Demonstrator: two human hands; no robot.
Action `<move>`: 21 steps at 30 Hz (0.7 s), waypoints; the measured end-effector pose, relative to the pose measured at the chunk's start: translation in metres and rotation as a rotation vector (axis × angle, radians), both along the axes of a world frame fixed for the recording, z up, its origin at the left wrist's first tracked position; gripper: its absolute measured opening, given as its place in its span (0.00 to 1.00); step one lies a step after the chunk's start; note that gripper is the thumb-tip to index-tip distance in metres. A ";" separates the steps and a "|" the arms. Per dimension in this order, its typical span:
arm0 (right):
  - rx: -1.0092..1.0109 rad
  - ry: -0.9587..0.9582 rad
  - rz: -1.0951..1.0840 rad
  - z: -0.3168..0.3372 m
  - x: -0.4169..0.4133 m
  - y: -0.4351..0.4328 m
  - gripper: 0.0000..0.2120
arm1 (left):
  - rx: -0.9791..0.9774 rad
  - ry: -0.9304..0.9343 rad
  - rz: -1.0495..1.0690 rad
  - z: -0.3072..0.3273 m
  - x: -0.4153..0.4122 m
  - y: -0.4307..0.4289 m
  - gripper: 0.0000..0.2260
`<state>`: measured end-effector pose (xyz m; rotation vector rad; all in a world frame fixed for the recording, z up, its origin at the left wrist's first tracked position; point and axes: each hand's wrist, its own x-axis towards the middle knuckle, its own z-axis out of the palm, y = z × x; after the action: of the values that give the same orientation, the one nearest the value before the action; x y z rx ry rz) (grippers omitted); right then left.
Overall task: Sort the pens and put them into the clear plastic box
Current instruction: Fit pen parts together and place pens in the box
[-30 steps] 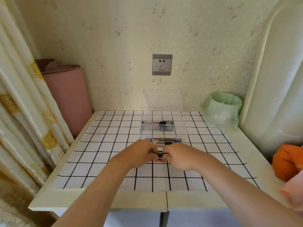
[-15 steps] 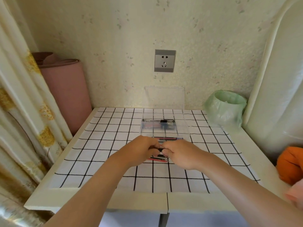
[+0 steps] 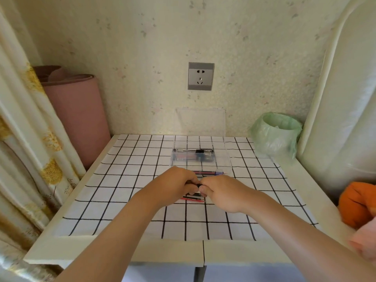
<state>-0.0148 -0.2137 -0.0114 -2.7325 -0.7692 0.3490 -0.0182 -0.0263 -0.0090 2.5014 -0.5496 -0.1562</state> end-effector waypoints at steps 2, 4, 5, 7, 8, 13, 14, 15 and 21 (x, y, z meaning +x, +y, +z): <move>0.002 -0.022 0.004 0.002 0.000 -0.001 0.15 | -0.008 0.005 0.006 0.001 0.001 0.000 0.06; 0.007 -0.045 0.009 0.001 0.000 -0.002 0.14 | -0.006 0.001 0.010 0.001 0.002 0.001 0.05; 0.022 -0.052 0.011 0.001 -0.001 -0.003 0.14 | -0.006 -0.001 0.010 0.001 0.002 0.001 0.05; 0.063 -0.046 0.009 0.000 -0.001 -0.003 0.13 | -0.007 -0.003 0.013 0.000 0.003 0.002 0.05; 0.070 -0.040 0.000 -0.001 -0.001 -0.004 0.13 | -0.002 -0.005 0.017 0.000 0.003 0.003 0.05; -0.040 -0.006 -0.108 -0.008 0.011 -0.020 0.13 | 0.064 0.015 0.100 -0.007 0.008 0.008 0.03; -0.052 0.011 -0.122 -0.009 0.013 -0.025 0.12 | 0.070 0.027 0.120 -0.009 0.010 0.011 0.03; -0.063 0.024 -0.129 -0.011 0.015 -0.028 0.12 | 0.078 0.036 0.135 -0.010 0.011 0.013 0.04; -0.073 -0.030 -0.113 -0.019 0.016 -0.036 0.14 | 0.096 0.032 0.130 -0.015 0.010 0.017 0.06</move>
<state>0.0008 -0.2500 -0.0304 -2.8405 -0.6177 0.3176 -0.0087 -0.0098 -0.0242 2.6137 -0.3726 -0.1757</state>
